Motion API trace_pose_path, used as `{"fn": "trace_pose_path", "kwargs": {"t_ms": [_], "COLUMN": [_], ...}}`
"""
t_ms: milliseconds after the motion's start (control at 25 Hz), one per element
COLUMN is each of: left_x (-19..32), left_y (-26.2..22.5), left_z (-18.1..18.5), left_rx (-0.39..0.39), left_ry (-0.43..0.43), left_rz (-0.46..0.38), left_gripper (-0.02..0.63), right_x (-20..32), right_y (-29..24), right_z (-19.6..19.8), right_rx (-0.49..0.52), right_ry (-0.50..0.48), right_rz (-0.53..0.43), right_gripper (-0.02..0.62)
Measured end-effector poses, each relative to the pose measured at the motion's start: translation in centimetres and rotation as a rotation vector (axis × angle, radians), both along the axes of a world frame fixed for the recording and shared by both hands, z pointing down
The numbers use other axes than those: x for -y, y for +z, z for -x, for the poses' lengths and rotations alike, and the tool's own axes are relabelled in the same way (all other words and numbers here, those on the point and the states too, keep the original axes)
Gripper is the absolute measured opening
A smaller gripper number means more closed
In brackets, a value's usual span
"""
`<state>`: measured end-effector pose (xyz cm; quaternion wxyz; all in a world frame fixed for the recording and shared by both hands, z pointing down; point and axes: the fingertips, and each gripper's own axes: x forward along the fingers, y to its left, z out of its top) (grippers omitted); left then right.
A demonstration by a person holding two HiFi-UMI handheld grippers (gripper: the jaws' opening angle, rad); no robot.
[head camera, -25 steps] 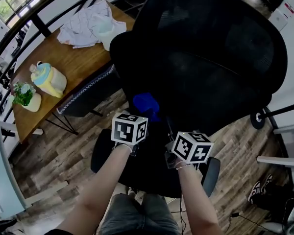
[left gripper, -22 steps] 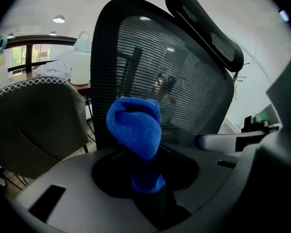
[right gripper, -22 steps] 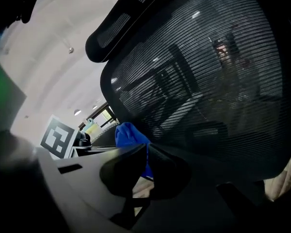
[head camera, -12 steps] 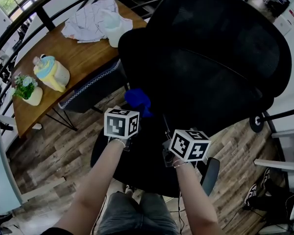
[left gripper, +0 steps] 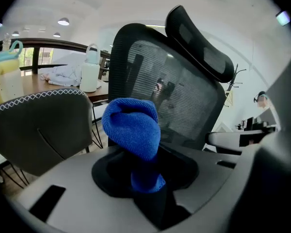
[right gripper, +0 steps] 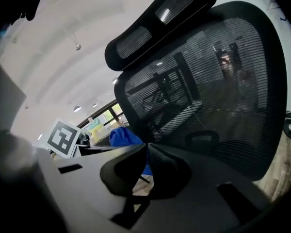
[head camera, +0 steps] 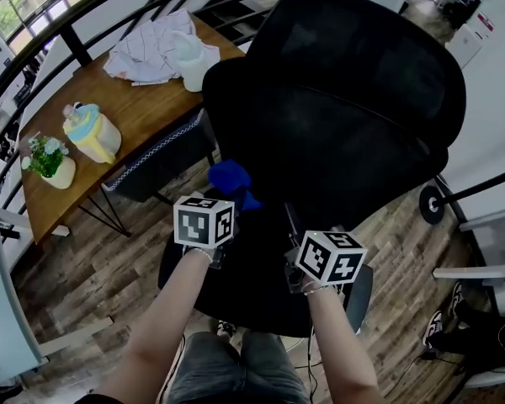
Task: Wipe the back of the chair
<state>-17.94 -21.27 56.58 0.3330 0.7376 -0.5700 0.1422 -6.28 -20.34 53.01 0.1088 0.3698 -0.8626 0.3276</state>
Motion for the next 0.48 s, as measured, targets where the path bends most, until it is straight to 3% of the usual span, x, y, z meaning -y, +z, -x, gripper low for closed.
{"fn": "trace_pose_path", "kwargs": {"t_ms": [480], "left_x": [-5.0], "left_y": [-9.1], "left_z": [-3.3], "left_rx": [-0.022], "left_ry": [0.157], "left_rz": [-0.164], "left_gripper": [0.123], "right_x": [-5.4], "right_y": [-7.5], "right_z": [-1.9], "right_rx": [0.066], "right_ry": [0.113], "right_rz": [-0.121], "right_gripper": [0.031]}}
